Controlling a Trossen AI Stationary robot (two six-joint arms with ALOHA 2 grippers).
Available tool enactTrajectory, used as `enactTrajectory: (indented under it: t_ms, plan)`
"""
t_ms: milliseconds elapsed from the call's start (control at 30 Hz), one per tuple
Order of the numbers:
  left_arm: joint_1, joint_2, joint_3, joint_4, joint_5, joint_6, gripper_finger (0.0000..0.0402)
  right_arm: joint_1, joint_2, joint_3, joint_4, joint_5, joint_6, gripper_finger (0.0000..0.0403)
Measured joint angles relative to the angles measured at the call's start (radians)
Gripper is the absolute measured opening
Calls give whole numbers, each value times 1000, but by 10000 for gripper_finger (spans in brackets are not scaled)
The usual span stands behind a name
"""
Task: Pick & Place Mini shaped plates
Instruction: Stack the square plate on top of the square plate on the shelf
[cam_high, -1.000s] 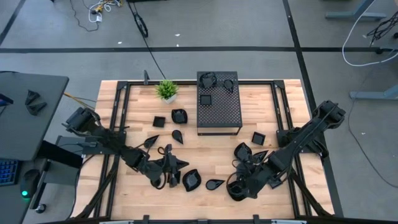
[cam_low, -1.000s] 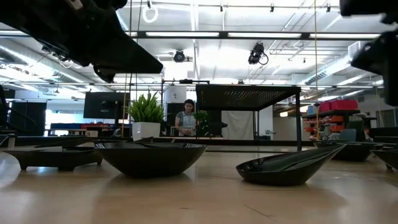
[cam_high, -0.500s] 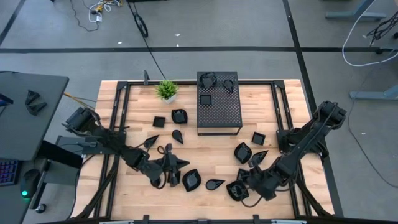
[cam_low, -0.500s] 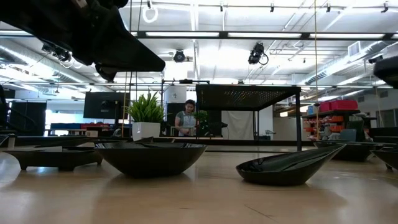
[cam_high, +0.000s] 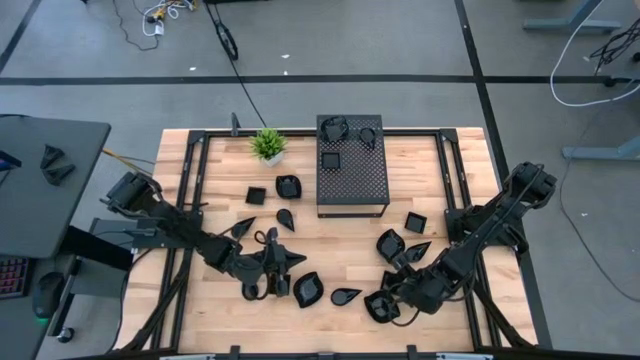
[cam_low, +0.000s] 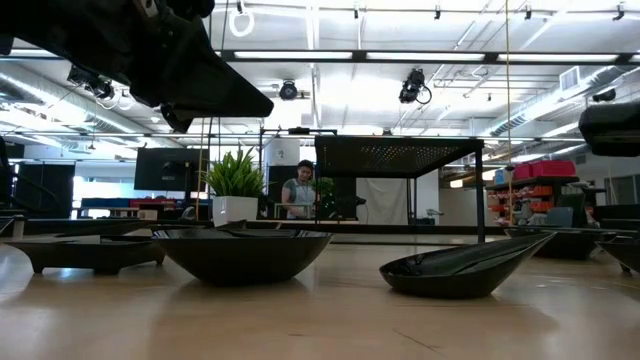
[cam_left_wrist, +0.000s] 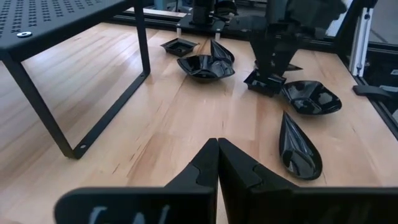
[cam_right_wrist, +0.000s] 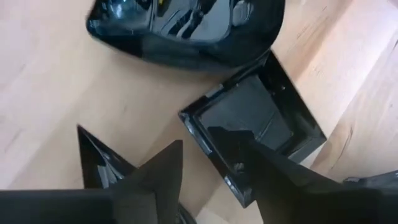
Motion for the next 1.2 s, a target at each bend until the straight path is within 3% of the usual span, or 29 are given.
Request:
enactTrajectory:
  t_ms: [700,900,1200]
  plan:
    - [1,0,0,10,0,0,14,0,0,-10,114,43,-86,22]
    - [1,0,0,15,0,1,14,0,0,-10,113,42,-81,27]
    - [1,-1,0,33,0,2,14,-21,0,-10,110,42,-110,92]
